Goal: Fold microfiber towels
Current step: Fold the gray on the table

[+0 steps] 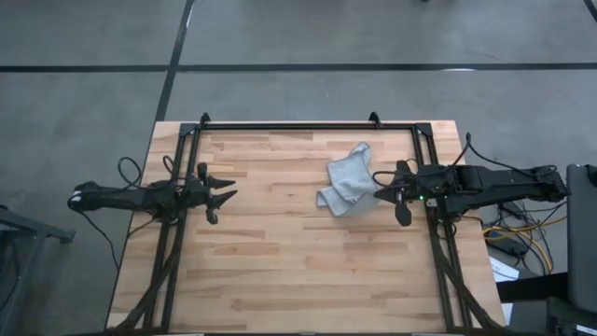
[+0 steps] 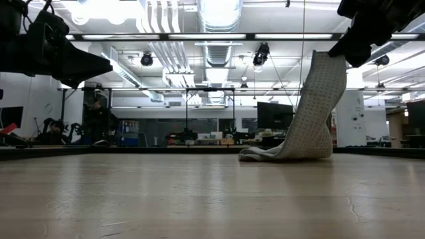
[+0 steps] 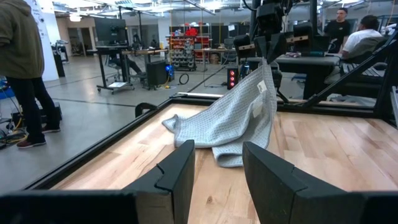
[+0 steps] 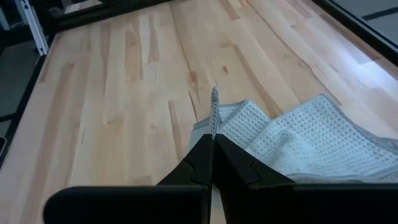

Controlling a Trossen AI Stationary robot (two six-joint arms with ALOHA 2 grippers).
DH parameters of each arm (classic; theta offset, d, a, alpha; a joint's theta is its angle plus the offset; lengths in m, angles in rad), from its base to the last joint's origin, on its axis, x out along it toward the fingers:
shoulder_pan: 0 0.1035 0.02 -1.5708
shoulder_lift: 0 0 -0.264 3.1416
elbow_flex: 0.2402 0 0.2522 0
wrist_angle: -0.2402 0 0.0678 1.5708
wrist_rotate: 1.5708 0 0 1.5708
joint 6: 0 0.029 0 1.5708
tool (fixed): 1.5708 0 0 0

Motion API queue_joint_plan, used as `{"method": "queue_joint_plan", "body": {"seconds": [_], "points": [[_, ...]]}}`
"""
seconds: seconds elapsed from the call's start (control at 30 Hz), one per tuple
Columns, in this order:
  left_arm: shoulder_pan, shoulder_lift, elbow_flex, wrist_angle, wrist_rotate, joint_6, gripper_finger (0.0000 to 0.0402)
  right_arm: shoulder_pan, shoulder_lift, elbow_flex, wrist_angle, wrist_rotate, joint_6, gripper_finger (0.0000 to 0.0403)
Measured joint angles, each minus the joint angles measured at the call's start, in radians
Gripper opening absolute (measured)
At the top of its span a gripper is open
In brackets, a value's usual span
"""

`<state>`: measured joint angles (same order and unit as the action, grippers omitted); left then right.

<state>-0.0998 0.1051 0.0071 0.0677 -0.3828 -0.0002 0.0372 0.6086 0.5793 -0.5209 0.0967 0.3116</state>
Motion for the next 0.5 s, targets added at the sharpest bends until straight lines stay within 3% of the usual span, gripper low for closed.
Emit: {"method": "queue_joint_plan", "body": {"seconds": [0.23,0.5], "points": [[0.000,0.000,0.000,0.004,0.000,-0.004,0.0140,0.000,0.000,0.000,0.000,0.010,0.044,0.0008],[0.000,0.000,0.000,0.113,0.007,-0.142,0.0140,0.000,0.002,0.000,0.000,0.031,0.097,0.0008]]}}
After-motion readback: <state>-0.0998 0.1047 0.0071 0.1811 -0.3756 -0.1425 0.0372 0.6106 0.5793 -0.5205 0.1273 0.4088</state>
